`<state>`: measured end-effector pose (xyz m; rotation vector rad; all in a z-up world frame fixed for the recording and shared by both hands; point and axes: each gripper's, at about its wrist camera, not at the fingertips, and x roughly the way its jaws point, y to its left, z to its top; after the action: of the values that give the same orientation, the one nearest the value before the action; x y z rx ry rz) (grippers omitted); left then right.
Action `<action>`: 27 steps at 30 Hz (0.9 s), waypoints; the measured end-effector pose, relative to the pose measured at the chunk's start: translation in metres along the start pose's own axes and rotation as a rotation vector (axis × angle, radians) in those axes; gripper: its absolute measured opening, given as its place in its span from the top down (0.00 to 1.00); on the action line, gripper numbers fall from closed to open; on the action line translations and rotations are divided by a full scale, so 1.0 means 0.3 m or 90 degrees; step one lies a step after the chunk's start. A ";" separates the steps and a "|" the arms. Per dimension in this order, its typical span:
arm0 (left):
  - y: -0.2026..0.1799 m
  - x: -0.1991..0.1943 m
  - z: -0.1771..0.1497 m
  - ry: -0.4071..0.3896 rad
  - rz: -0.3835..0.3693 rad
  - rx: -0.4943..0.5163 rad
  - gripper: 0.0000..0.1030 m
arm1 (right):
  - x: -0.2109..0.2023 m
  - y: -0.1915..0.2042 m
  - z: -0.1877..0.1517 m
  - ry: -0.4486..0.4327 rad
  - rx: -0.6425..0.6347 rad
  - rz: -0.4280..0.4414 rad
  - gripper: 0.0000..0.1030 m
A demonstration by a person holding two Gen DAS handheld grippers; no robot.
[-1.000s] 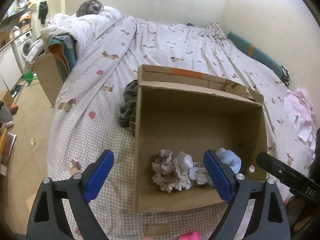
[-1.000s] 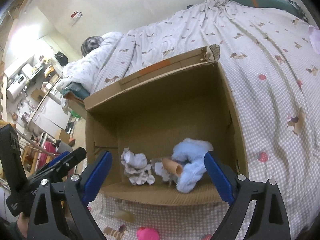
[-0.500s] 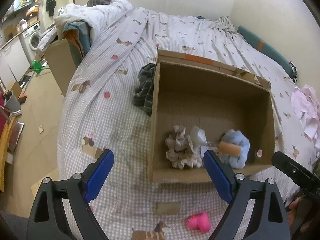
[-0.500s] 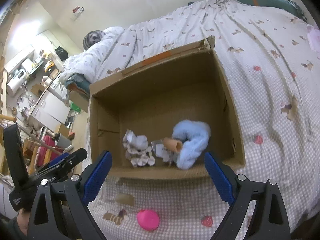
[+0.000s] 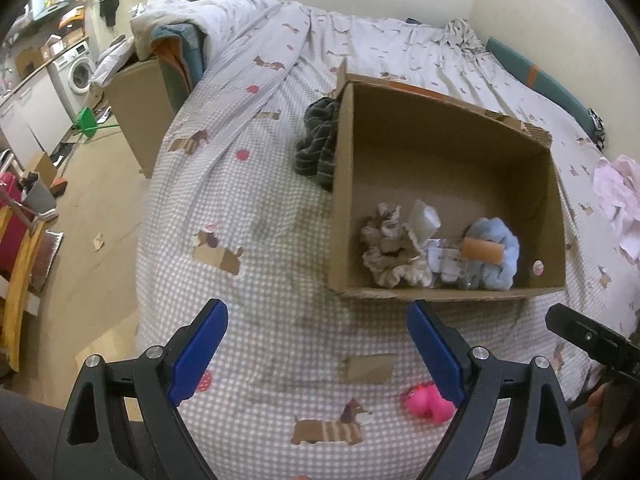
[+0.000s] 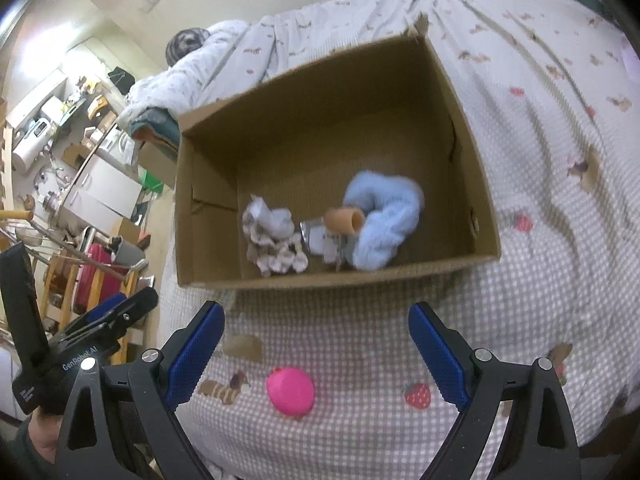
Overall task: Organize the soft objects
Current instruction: 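Withdraw both grippers from the box toward the pink duck, then lower the right gripper onto the pink rubber duck and close it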
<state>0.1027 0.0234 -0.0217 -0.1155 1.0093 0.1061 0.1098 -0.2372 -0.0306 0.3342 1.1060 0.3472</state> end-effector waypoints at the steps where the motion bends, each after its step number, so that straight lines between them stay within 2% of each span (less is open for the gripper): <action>1: 0.009 0.000 -0.004 0.000 0.002 -0.002 0.13 | 0.006 -0.002 -0.006 0.006 0.002 0.001 0.04; 4: 0.043 0.006 -0.013 0.003 0.012 -0.007 0.13 | 0.049 -0.011 -0.024 0.045 0.005 -0.002 0.04; 8: 0.082 0.022 -0.018 0.016 0.022 -0.016 0.13 | 0.164 -0.001 -0.061 0.154 0.002 0.022 0.04; 12: 0.107 0.039 -0.025 0.035 0.022 -0.032 0.13 | 0.263 0.073 -0.119 0.239 -0.058 0.028 0.04; 14: 0.108 0.046 -0.026 0.040 0.024 -0.032 0.13 | 0.300 0.122 -0.145 0.259 -0.104 0.016 0.15; 18: 0.089 0.059 -0.030 0.047 0.024 -0.021 0.13 | 0.357 0.172 -0.185 0.291 -0.156 -0.005 0.27; 19: 0.082 0.063 -0.032 0.048 0.024 -0.015 0.13 | 0.365 0.177 -0.190 0.295 -0.166 -0.018 0.36; 20: 0.074 0.067 -0.035 0.050 0.024 -0.010 0.13 | 0.372 0.179 -0.198 0.300 -0.176 -0.029 0.49; 21: 0.068 0.072 -0.039 0.053 0.026 -0.004 0.13 | 0.377 0.178 -0.202 0.300 -0.183 -0.041 0.55; 24: 0.049 0.097 -0.053 0.066 0.031 0.013 0.13 | 0.360 0.180 -0.197 0.282 -0.197 -0.048 0.60; 27: 0.032 0.114 -0.061 0.078 0.009 0.017 0.13 | 0.318 0.180 -0.180 0.255 -0.202 -0.044 0.60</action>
<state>0.1043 0.0314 -0.0609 -0.0909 1.1340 0.0987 0.0938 -0.1428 -0.1064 -0.0610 1.4255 0.5356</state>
